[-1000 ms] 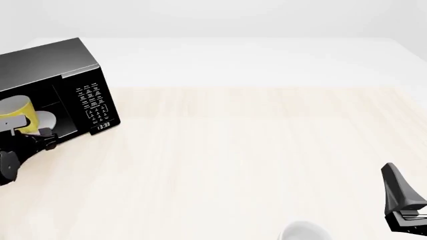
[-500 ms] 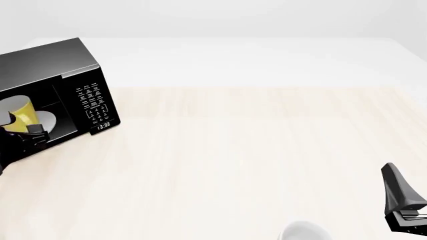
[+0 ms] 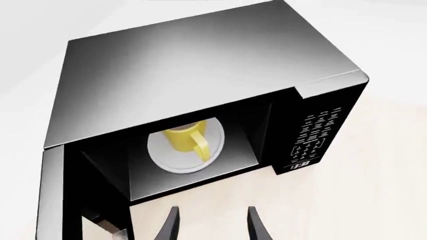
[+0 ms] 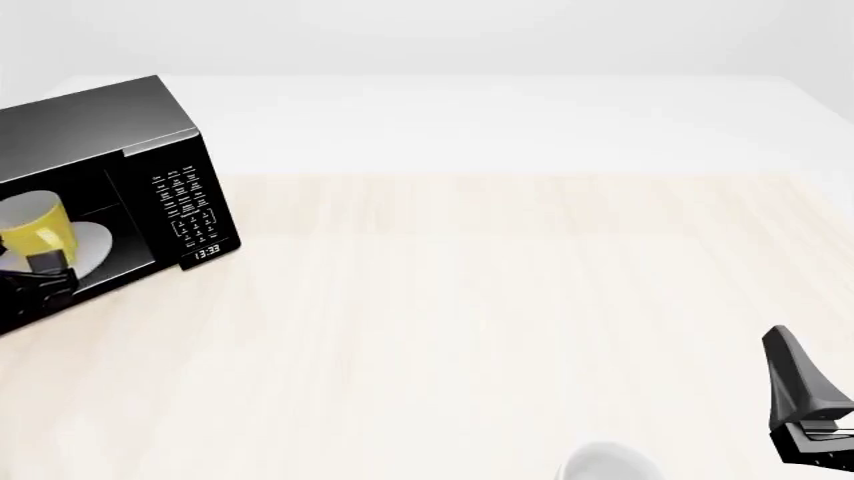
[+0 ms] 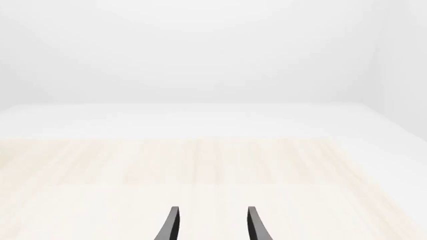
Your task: Put the yellow and white mug in the microwave and close it.
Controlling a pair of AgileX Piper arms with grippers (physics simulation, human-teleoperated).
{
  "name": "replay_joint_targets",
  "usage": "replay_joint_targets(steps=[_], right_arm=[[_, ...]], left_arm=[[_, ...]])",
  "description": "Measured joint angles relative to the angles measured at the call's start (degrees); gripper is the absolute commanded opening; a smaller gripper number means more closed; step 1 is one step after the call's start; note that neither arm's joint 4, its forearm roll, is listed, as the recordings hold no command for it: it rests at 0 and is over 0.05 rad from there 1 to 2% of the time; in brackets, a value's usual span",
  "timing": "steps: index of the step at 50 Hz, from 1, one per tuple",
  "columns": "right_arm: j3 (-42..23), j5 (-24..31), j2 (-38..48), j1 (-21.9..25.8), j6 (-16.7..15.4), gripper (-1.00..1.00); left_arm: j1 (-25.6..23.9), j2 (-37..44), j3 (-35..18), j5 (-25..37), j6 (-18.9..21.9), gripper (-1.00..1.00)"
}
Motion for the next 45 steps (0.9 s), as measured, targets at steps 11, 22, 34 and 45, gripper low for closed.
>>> replay_joint_targets(steps=[11,22,34,45], right_arm=[[0.00,0.00,0.00,0.00,0.00,1.00],[0.00,-0.01,0.03,-0.10,0.00,1.00],[0.00,-0.04,0.09,-0.30,0.00,1.00],[0.01,-0.05,0.11,-0.37,0.00,1.00]], left_arm=[[0.21,-8.19,0.12,7.17,1.70,1.00],[0.13,-16.10,-2.27,16.19,3.38,1.00],[-0.30,-21.72,-7.03,26.26,2.71,1.00],[0.34,-25.17,-12.34,34.70,0.32,1.00]])
